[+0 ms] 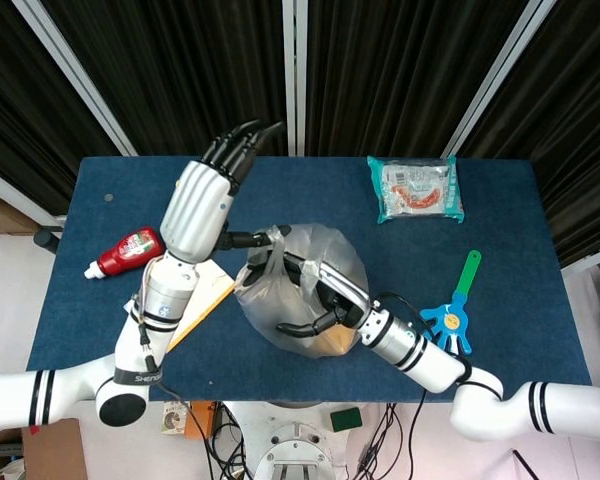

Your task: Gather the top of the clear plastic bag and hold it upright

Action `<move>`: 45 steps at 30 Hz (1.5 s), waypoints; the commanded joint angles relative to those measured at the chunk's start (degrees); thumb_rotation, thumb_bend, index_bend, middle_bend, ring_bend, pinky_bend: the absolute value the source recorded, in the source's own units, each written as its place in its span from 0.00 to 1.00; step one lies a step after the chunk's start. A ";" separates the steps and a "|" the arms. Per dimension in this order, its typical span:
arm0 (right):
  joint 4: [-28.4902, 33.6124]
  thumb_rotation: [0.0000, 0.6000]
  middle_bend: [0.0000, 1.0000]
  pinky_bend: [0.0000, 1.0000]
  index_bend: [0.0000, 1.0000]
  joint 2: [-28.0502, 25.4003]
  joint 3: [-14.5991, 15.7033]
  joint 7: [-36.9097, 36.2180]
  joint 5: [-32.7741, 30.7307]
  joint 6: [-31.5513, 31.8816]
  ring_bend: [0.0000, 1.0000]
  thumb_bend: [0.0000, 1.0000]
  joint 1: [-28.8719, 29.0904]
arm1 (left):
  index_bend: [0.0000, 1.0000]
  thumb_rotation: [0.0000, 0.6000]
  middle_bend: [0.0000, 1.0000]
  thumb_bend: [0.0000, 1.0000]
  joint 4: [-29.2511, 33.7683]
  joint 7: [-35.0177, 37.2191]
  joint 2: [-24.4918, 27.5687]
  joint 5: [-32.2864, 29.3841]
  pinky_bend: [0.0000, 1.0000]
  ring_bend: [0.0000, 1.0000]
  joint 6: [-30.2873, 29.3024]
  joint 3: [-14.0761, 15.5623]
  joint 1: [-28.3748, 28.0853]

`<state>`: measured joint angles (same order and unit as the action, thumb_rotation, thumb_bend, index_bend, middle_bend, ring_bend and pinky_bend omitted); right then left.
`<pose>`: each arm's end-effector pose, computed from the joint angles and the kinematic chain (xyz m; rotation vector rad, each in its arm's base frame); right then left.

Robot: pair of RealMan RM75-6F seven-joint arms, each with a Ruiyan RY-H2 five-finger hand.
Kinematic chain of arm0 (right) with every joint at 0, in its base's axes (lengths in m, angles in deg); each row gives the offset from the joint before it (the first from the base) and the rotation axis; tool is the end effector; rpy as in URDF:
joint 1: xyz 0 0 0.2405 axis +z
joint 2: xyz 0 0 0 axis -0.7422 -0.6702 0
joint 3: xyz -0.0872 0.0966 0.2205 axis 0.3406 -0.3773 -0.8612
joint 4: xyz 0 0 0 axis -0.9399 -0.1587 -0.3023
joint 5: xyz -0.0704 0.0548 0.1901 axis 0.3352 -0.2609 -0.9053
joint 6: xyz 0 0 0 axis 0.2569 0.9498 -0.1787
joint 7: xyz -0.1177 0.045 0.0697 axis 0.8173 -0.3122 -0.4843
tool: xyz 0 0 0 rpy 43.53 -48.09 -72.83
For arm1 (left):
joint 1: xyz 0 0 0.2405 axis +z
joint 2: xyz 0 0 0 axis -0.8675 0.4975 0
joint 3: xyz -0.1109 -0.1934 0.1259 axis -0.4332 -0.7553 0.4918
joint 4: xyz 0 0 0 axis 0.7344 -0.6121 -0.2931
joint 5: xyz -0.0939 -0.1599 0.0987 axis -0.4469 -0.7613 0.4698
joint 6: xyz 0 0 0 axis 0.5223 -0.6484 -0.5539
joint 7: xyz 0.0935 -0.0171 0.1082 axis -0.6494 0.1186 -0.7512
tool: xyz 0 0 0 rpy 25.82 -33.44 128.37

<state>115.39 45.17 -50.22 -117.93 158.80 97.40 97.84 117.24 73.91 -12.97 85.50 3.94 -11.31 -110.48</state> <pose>-0.0019 -0.2893 0.0581 -1.2049 1.8713 -1.5420 0.0382 0.3193 0.1608 -1.4881 -0.7814 -1.8748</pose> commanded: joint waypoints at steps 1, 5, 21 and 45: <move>0.17 0.94 0.26 0.12 0.22 -0.09 -0.02 0.36 -0.25 0.34 0.11 0.21 -0.32 | 0.07 1.00 0.16 0.01 -0.03 0.51 0.15 0.42 0.16 0.09 -0.07 0.20 0.14; 0.17 0.94 0.24 0.11 0.19 -0.14 -0.17 0.95 -0.69 0.95 0.09 0.21 -0.83 | 0.07 1.00 0.16 0.01 0.02 0.90 0.22 1.87 0.16 0.09 0.15 0.99 0.15; -0.01 0.94 0.22 0.11 0.12 -1.48 0.97 -1.11 1.28 2.09 0.07 0.21 -2.49 | 0.07 1.00 0.16 0.01 -2.47 1.32 -0.94 3.40 0.16 0.09 -0.60 0.90 -0.69; 0.46 0.94 0.22 0.11 0.18 0.11 -0.93 1.15 -0.71 -0.86 0.07 0.21 0.20 | 0.07 1.00 0.16 0.01 -1.75 -0.48 -1.07 1.55 0.16 0.09 0.69 0.94 -1.92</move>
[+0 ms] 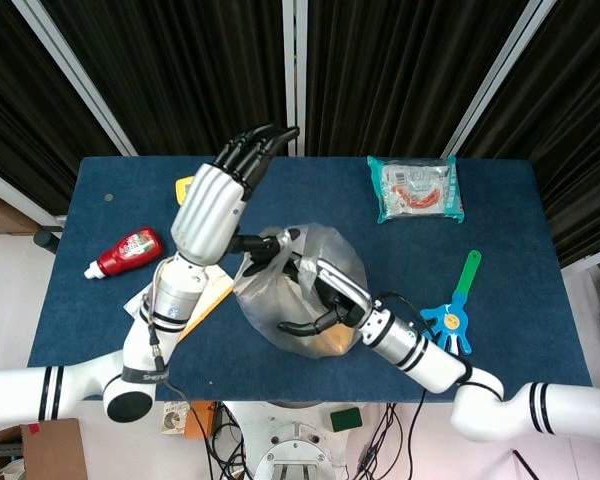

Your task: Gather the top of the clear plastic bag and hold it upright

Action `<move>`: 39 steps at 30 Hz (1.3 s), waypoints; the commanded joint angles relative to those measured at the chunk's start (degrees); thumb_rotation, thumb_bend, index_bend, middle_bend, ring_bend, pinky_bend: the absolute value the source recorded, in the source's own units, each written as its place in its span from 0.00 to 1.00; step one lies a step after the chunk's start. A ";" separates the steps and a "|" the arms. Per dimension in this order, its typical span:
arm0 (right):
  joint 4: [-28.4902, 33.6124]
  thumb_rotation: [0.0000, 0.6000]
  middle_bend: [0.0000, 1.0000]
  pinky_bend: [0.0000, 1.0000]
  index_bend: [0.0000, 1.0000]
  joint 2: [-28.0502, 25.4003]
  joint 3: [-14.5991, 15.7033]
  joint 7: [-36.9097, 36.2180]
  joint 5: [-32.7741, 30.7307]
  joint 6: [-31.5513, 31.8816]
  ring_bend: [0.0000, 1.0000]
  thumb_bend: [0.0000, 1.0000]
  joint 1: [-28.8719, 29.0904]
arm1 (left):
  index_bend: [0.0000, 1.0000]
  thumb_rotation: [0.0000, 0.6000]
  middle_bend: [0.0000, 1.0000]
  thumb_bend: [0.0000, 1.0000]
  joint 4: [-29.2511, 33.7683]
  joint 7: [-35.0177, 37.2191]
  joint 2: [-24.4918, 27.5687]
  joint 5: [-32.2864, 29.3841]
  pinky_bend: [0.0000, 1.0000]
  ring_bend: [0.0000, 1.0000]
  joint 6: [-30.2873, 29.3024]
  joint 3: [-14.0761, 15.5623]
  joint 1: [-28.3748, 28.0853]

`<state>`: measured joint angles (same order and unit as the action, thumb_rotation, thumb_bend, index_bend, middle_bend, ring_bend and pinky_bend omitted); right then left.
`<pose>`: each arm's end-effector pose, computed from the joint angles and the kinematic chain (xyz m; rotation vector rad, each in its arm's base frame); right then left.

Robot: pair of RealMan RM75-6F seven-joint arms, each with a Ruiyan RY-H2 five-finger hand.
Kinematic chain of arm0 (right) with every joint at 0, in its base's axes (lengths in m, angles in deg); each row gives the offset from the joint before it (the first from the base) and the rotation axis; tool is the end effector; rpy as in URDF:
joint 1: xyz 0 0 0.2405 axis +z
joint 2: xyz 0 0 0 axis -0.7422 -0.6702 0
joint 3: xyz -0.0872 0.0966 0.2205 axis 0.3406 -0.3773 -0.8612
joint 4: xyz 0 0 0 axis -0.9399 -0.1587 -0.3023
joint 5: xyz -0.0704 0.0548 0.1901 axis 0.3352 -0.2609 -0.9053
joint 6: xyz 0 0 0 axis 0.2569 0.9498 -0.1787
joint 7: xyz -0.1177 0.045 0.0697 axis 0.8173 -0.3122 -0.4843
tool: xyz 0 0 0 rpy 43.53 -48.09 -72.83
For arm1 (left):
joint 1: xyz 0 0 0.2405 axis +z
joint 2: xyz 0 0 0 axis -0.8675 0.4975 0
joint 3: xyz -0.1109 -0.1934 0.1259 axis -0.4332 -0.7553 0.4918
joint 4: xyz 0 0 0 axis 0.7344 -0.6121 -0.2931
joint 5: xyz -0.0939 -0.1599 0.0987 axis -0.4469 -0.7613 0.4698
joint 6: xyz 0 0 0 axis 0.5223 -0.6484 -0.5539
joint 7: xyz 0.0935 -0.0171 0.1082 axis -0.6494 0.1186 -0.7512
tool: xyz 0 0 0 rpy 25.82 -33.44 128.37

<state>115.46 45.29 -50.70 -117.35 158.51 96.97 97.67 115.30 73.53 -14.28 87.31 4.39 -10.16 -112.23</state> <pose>-0.0011 -0.2899 0.0581 -1.2084 1.8724 -1.5475 0.0452 0.3200 0.1520 -1.5292 -0.7345 -1.8779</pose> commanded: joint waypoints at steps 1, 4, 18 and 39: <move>0.55 0.94 0.22 0.11 0.18 -0.03 -0.66 0.84 -0.64 -0.60 0.07 0.21 0.54 | 0.07 1.00 0.16 0.01 0.31 -0.14 0.34 -0.34 0.16 0.09 0.34 -0.29 -0.24; 0.98 0.94 0.22 0.11 0.18 -0.11 -1.35 1.65 -1.50 -1.68 0.07 0.21 1.28 | 0.07 1.00 0.16 0.01 0.89 -0.39 0.67 -0.69 0.16 0.09 0.79 -0.52 -0.59; 1.57 0.94 0.22 0.10 0.18 0.18 -3.98 6.39 -4.89 -4.73 0.07 0.21 3.45 | 0.07 1.00 0.16 0.01 4.96 -5.14 3.44 -4.05 0.16 0.09 2.77 -1.71 -2.82; 3.04 0.94 0.24 0.11 0.18 -0.09 -4.81 6.71 -5.09 -7.34 0.07 0.21 4.21 | 0.10 1.00 0.17 0.00 6.62 -12.10 8.99 -17.31 0.16 0.09 7.04 -3.82 -7.64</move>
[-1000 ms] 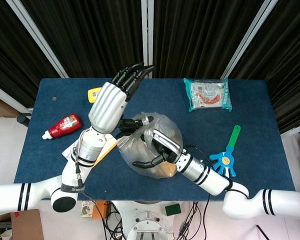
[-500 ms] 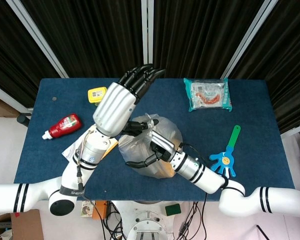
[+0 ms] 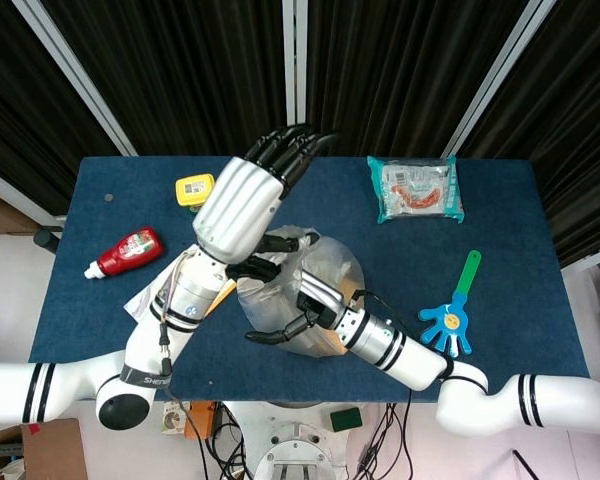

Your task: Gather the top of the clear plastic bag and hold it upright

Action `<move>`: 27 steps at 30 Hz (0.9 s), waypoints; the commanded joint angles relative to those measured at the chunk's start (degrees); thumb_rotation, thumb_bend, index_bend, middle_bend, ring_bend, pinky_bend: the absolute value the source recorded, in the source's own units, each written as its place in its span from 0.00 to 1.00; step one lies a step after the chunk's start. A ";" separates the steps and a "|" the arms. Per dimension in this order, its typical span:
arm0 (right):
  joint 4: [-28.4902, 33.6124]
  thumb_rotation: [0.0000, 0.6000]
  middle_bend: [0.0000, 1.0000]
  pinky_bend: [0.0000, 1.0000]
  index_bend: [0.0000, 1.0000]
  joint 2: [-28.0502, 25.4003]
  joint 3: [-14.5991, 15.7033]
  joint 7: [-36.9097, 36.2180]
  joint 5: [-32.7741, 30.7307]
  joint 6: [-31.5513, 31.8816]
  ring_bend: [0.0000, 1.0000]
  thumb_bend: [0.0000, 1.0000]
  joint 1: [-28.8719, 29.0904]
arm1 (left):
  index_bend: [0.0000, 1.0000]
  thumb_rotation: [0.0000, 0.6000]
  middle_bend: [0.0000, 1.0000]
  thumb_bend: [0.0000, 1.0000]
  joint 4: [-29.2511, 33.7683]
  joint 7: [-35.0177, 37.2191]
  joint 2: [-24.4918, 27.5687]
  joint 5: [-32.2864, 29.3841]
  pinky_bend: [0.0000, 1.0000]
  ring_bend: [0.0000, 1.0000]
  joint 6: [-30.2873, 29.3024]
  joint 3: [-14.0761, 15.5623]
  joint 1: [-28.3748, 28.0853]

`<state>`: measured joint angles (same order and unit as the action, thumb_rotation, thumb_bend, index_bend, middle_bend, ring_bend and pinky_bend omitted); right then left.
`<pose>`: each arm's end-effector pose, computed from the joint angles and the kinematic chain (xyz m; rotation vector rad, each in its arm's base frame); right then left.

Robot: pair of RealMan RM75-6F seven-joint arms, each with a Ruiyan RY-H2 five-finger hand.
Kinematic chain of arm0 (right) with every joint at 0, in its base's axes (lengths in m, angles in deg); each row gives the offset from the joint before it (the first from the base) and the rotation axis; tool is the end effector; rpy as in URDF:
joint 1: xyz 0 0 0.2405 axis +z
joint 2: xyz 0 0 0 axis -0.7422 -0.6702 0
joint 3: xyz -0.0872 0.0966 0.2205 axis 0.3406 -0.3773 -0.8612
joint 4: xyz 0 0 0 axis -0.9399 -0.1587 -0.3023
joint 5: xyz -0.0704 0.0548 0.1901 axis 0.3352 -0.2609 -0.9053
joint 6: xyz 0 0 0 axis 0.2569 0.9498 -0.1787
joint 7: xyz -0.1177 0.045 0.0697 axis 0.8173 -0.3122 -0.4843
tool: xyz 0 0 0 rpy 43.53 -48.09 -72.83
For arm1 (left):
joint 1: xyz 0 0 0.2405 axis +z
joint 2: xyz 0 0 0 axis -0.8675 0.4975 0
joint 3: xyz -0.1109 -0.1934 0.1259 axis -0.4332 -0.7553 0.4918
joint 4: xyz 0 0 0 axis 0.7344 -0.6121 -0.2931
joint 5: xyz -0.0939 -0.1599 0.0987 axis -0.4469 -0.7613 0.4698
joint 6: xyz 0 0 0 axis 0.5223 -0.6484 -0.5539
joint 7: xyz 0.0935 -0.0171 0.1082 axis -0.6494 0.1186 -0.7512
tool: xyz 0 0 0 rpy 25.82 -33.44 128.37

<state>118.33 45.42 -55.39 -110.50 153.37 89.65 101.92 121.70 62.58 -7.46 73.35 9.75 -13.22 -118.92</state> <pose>0.0359 -0.2884 0.0552 -1.3304 1.8488 -1.4849 0.0805 0.3162 0.1636 -1.6767 -0.6839 -1.7065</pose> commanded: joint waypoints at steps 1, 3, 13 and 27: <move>0.26 0.94 0.25 0.11 0.19 -0.35 -0.17 -0.23 0.08 0.00 0.07 0.21 -0.08 | 0.10 1.00 0.18 0.00 0.29 -1.20 2.95 -5.09 0.16 0.09 2.37 -1.11 -1.23; 0.51 0.94 0.26 0.11 0.21 -0.67 -0.13 -0.64 0.28 0.13 0.08 0.21 -0.31 | 0.10 1.00 0.18 0.00 0.55 -0.77 5.08 -10.07 0.16 0.09 4.28 -2.22 -1.85; 0.54 0.94 0.34 0.16 0.35 -3.29 0.40 -4.53 2.79 0.88 0.13 0.21 -1.43 | 0.10 1.00 0.18 0.00 -1.38 3.45 14.35 -27.85 0.16 0.09 13.13 -4.29 -3.85; -0.39 0.94 0.36 0.18 0.37 -4.95 1.48 -12.47 5.96 2.98 0.15 0.21 -2.11 | 0.10 1.00 0.18 0.00 -5.32 8.29 19.08 -31.37 0.16 0.09 23.48 1.91 -4.29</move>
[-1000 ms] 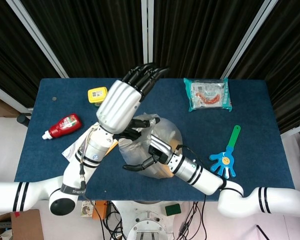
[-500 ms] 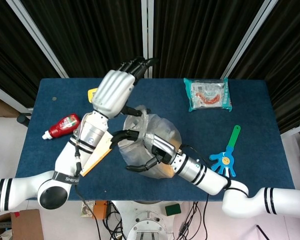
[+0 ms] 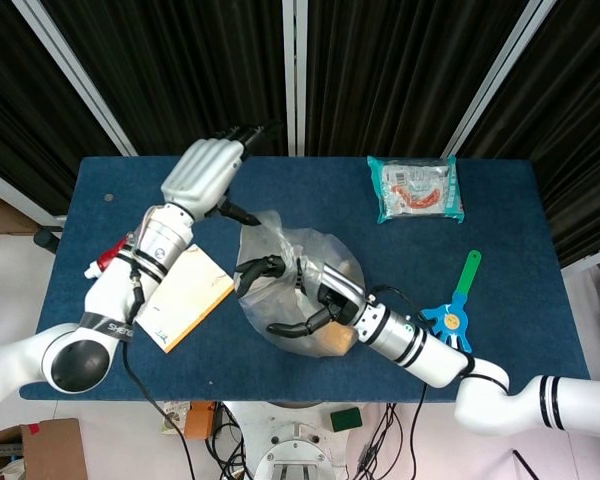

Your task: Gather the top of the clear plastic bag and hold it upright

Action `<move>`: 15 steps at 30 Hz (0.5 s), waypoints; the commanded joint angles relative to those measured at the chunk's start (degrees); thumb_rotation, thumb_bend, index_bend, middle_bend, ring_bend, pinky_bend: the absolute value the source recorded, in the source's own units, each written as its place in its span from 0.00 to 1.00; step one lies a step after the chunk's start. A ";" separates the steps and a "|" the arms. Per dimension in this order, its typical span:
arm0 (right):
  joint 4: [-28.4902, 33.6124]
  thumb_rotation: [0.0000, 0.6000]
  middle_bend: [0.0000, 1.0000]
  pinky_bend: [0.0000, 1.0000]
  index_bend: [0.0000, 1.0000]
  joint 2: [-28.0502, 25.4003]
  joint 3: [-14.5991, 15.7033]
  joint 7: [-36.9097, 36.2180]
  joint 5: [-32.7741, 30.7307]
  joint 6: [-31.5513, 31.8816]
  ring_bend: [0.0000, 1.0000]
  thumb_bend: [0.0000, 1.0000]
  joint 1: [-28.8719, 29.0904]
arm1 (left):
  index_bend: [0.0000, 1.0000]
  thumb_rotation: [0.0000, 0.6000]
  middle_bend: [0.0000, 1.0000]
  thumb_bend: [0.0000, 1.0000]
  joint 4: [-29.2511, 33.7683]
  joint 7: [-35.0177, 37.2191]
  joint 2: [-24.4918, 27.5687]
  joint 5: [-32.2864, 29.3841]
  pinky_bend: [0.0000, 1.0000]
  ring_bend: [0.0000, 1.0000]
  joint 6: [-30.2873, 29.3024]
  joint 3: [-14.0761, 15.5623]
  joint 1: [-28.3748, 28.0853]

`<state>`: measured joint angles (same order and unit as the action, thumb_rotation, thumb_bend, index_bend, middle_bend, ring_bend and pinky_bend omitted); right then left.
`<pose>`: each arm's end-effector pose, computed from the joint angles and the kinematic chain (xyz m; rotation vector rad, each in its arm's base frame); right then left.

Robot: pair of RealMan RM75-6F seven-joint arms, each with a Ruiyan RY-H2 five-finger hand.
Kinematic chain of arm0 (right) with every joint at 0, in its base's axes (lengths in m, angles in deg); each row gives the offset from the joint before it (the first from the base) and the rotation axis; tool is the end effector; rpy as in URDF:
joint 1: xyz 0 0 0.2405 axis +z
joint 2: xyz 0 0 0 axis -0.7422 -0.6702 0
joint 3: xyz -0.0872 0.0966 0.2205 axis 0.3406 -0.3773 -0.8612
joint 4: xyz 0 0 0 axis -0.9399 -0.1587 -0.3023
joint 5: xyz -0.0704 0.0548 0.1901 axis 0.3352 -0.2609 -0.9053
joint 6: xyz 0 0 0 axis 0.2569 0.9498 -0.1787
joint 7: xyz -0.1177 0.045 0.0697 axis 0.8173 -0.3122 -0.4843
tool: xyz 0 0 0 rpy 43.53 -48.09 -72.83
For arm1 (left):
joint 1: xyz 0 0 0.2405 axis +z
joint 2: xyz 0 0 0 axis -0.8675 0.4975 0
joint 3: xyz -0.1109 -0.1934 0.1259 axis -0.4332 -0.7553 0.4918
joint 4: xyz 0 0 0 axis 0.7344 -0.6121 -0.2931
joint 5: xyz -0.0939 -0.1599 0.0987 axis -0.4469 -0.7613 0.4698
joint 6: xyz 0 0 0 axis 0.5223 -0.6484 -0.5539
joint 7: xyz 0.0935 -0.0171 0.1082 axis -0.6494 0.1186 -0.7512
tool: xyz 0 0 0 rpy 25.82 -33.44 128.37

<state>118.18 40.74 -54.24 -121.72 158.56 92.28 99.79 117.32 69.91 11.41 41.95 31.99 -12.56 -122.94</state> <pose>0.0191 -0.2927 0.0761 -1.2284 1.8563 -1.4697 0.0393 0.3679 0.1850 -1.7434 -1.1029 -1.2713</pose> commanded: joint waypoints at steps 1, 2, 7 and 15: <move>-0.31 0.94 0.36 0.18 0.37 -0.33 0.43 -1.62 0.94 0.39 0.15 0.21 0.07 | 0.10 1.00 0.18 0.00 -1.25 1.46 0.04 0.14 0.16 0.09 1.50 1.59 -0.28; -0.37 0.94 0.36 0.18 0.37 -0.41 0.47 -2.10 1.00 0.42 0.15 0.21 0.17 | 0.10 1.00 0.18 0.00 -1.70 2.08 -0.18 0.33 0.16 0.09 1.84 2.06 -0.31; -0.30 0.94 0.36 0.18 0.37 -0.94 0.25 -2.87 0.55 0.75 0.15 0.21 0.35 | 0.10 1.00 0.18 0.00 -3.41 4.05 -0.53 1.04 0.16 0.09 3.67 4.00 -0.38; 0.60 0.94 0.36 0.18 0.37 -2.97 -2.84 -1.01 -4.70 0.12 0.15 0.21 1.01 | 0.10 1.00 0.18 0.00 -5.76 8.79 1.82 2.06 0.16 0.09 8.97 6.45 1.25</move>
<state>118.42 38.42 -56.01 -123.56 155.51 92.80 100.52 112.06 77.43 12.49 43.51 39.76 -6.54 -122.40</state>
